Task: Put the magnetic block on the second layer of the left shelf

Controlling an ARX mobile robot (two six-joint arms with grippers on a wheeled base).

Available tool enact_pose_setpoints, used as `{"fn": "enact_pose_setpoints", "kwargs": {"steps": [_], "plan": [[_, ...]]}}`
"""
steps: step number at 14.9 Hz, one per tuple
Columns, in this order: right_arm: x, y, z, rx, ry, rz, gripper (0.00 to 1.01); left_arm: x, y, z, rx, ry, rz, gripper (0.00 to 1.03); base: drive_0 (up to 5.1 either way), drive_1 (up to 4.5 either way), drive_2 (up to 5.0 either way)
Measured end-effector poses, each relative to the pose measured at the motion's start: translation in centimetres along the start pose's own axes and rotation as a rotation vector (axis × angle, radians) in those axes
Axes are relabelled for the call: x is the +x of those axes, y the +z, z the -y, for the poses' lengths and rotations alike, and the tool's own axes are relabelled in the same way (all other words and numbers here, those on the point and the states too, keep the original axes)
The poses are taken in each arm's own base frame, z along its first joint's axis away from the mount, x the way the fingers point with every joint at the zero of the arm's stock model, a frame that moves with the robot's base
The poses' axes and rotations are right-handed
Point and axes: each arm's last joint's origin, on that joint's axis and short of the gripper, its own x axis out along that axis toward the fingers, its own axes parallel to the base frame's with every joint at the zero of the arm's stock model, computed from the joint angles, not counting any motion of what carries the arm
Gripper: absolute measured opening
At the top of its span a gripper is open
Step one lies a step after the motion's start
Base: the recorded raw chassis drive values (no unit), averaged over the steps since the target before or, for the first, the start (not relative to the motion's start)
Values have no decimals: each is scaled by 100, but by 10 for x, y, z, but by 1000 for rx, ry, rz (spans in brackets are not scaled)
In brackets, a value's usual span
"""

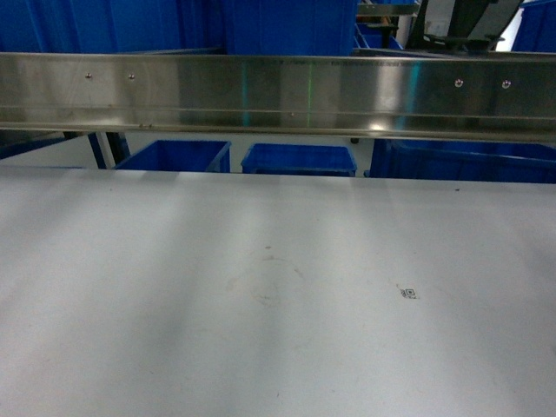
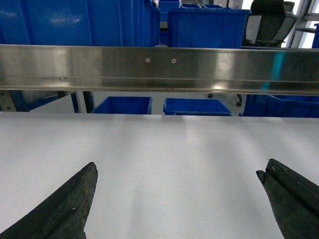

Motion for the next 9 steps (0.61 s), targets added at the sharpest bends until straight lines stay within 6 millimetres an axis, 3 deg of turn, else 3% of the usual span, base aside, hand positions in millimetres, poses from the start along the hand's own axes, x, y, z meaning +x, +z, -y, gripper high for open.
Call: {"fn": "enact_pose_setpoints", "kwargs": {"steps": [2,4,7,8,9], "plan": [[2,-2,0,5,-1,1,97,0,0,0,0,0,0,98,0,0,0],[4,-4,0,5,-9,4,77,0,0,0,0,0,0,98,0,0,0],[2,-6,0,3,1,10,39,0,0,0,0,0,0,98,0,0,0],[-2,-6,-2,2,16,0,33,0,0,0,0,0,0,98,0,0,0],[-11,-4,-8,-7,47,-17,33,0,0,0,0,0,0,98,0,0,0]]}}
